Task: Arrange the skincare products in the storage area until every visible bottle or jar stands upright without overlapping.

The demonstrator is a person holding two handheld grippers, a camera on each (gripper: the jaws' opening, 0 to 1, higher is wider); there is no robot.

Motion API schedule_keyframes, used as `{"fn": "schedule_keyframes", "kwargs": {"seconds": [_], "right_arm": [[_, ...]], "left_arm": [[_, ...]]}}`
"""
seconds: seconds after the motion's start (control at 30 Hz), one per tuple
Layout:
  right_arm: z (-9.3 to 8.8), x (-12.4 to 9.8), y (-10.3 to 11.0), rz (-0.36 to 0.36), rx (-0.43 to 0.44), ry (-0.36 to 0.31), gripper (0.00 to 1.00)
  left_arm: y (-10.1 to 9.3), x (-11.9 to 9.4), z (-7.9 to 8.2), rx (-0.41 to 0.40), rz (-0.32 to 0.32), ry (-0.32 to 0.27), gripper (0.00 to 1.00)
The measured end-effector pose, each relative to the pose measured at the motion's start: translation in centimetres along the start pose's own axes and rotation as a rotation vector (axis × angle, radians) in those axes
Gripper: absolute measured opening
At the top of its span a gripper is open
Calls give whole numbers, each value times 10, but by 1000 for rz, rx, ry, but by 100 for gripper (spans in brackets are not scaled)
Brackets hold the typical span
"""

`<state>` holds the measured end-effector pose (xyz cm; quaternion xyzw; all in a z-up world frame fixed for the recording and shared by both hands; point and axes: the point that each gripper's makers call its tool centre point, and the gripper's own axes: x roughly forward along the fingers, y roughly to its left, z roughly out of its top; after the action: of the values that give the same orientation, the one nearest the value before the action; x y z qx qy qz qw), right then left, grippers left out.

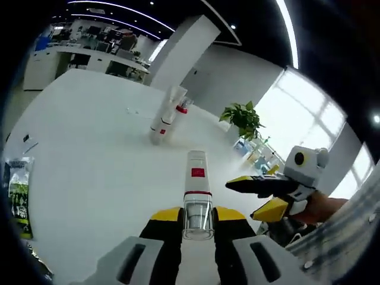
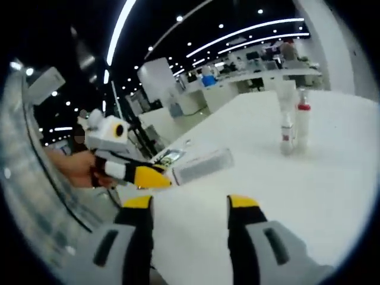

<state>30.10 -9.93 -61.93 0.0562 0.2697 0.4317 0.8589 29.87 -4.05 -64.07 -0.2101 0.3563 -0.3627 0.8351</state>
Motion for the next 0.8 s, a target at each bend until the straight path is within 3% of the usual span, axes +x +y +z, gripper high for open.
{"fn": "schedule_keyframes", "kwargs": {"seconds": [0.23, 0.57, 0.8], "right_arm": [[7, 1, -4, -23, -158, 78, 51], [17, -3, -10, -42, -243, 97, 52], [13, -7, -10, -44, -246, 102, 52]], "left_arm": [[-8, -1, 0, -5, -48, 21, 19], [-20, -4, 1, 3, -87, 18, 19], [-28, -6, -2, -16, -124, 35, 19]]}}
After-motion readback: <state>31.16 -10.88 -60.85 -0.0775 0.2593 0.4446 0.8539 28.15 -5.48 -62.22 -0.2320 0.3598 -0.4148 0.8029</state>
